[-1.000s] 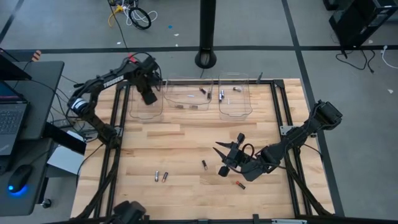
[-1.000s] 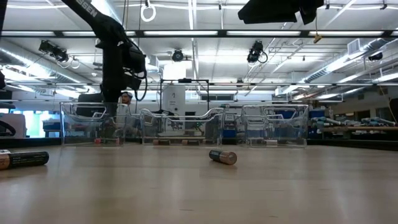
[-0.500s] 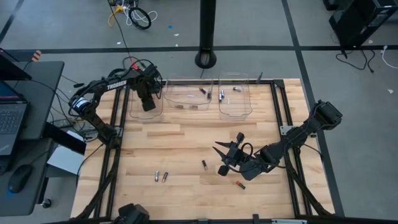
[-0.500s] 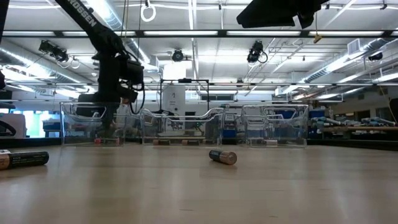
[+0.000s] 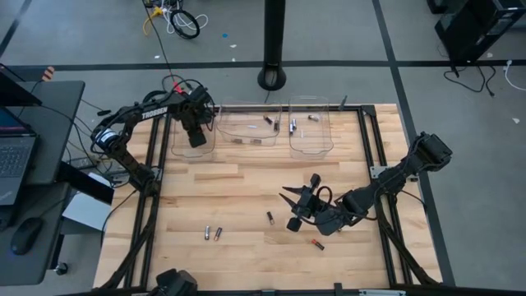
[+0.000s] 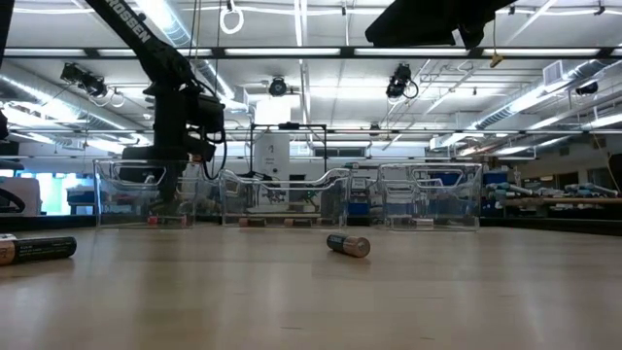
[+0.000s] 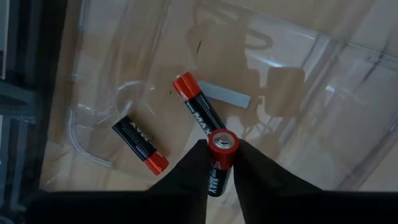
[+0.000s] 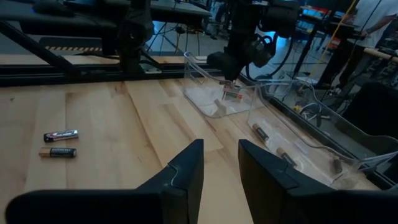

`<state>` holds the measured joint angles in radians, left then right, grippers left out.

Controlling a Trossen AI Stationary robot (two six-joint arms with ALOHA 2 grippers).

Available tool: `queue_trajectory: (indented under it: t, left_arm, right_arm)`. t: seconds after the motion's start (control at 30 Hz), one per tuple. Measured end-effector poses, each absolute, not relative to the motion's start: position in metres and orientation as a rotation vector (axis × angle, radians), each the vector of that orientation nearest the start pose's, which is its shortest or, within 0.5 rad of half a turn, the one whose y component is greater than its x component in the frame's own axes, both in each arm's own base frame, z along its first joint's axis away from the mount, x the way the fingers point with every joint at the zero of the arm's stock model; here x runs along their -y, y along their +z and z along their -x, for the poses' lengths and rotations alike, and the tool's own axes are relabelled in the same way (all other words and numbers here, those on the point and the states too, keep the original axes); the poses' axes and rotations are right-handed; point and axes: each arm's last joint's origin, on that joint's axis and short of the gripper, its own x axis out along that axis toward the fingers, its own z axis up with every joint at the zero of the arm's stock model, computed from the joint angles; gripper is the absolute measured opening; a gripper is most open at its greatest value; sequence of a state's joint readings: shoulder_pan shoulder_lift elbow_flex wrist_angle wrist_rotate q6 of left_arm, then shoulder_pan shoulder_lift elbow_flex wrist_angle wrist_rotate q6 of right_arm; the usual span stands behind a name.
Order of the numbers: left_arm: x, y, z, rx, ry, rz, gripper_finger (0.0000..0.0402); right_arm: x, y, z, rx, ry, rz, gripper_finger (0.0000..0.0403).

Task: Sort batteries
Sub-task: Put the orange battery into the left transparent bin, then put the silver battery into the right transparent bin

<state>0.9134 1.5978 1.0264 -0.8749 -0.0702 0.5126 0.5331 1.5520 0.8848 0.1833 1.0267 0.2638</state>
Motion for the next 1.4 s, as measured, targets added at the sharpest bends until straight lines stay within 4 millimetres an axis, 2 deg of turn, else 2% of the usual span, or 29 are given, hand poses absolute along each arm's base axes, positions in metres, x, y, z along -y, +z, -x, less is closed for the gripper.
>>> queue_trajectory:
  t: [0.13, 0.4, 0.5, 0.63, 0.8, 0.93, 1.0, 1.17, 1.4]
  left_arm:
    - [-0.221, 0.190, -0.168, -1.495, 0.441, 0.221, 0.0091]
    - [-0.223, 0.192, -0.168, -1.507, 0.491, 0.227, 0.0098]
    - [-0.224, 0.203, -0.170, -1.520, 0.541, 0.174, 0.0099]
    - [-0.213, 0.230, -0.178, -1.447, 0.557, 0.078, 0.0100]
    - [-0.175, 0.273, -0.183, -1.273, 0.572, -0.013, 0.0095]
    - [-0.132, 0.301, -0.185, -1.109, 0.519, -0.035, 0.0080]
    - [-0.108, 0.308, -0.186, -1.053, 0.464, -0.042, 0.0070]
    - [-0.052, 0.305, -0.188, -1.013, 0.336, 0.020, 0.0043]
    - [0.018, 0.279, -0.188, -1.069, 0.282, 0.244, 0.0012]
  right_arm:
    - [-0.140, 0.224, -0.286, -0.280, -0.523, 0.088, 0.0108]
    - [-0.140, 0.224, -0.286, -0.282, -0.523, 0.091, 0.0108]
    - [-0.139, 0.224, -0.287, -0.285, -0.525, 0.093, 0.0107]
    - [-0.136, 0.223, -0.288, -0.295, -0.530, 0.099, 0.0104]
    - [-0.130, 0.222, -0.290, -0.311, -0.545, 0.109, 0.0103]
    - [-0.126, 0.221, -0.293, -0.336, -0.507, 0.118, 0.0100]
    - [-0.123, 0.220, -0.295, -0.348, -0.485, 0.110, 0.0098]
    - [-0.120, 0.219, -0.296, -0.368, -0.461, 0.098, 0.0089]
    - [-0.118, 0.218, -0.298, -0.388, -0.407, 0.079, 0.0085]
